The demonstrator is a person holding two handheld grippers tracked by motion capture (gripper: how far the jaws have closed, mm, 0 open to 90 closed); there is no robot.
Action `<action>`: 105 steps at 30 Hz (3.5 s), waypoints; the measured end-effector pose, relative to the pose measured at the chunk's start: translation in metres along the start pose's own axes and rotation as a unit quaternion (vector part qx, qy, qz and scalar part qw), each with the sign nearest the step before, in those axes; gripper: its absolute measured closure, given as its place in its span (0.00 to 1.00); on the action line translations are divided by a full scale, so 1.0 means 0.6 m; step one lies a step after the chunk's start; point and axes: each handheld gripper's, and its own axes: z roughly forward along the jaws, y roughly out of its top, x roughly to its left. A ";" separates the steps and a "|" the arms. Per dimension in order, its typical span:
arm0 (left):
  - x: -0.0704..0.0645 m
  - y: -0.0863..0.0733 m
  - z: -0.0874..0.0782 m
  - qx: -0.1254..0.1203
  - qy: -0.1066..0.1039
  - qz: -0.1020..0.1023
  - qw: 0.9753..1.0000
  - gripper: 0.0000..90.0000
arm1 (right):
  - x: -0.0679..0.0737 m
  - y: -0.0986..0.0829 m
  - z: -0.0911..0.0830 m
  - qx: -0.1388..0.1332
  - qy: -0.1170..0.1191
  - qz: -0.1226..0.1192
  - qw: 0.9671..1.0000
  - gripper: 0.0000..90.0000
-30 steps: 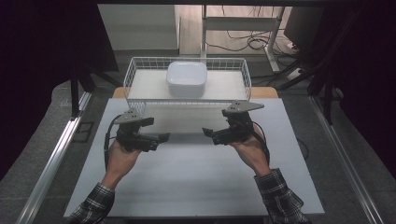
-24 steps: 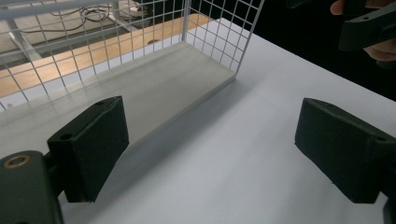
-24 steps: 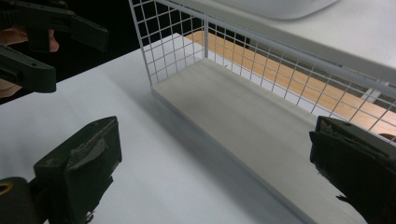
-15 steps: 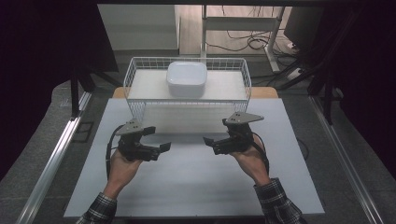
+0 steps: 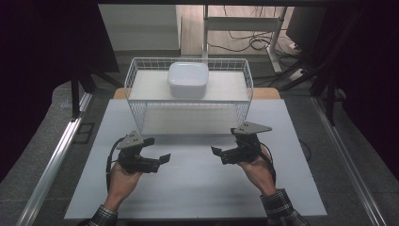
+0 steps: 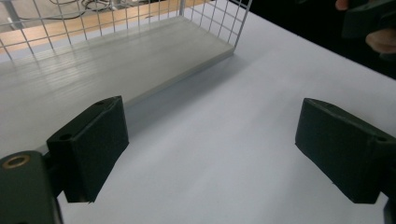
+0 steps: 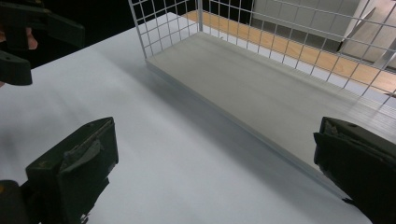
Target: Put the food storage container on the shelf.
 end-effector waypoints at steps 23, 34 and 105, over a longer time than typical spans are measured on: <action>-0.020 -0.059 -0.017 0.018 0.012 -0.004 1.000 0.09 | 0.037 -0.040 -0.019 0.012 0.004 -0.016 1.000 0.00; -0.029 -0.080 -0.023 0.030 0.017 -0.003 0.999 0.09 | 0.047 -0.055 -0.023 0.018 0.004 -0.022 1.000 0.00; 0.007 -0.180 -0.087 0.071 0.076 -0.041 0.994 0.05 | -0.013 -0.208 -0.120 0.052 -0.103 0.022 0.993 0.00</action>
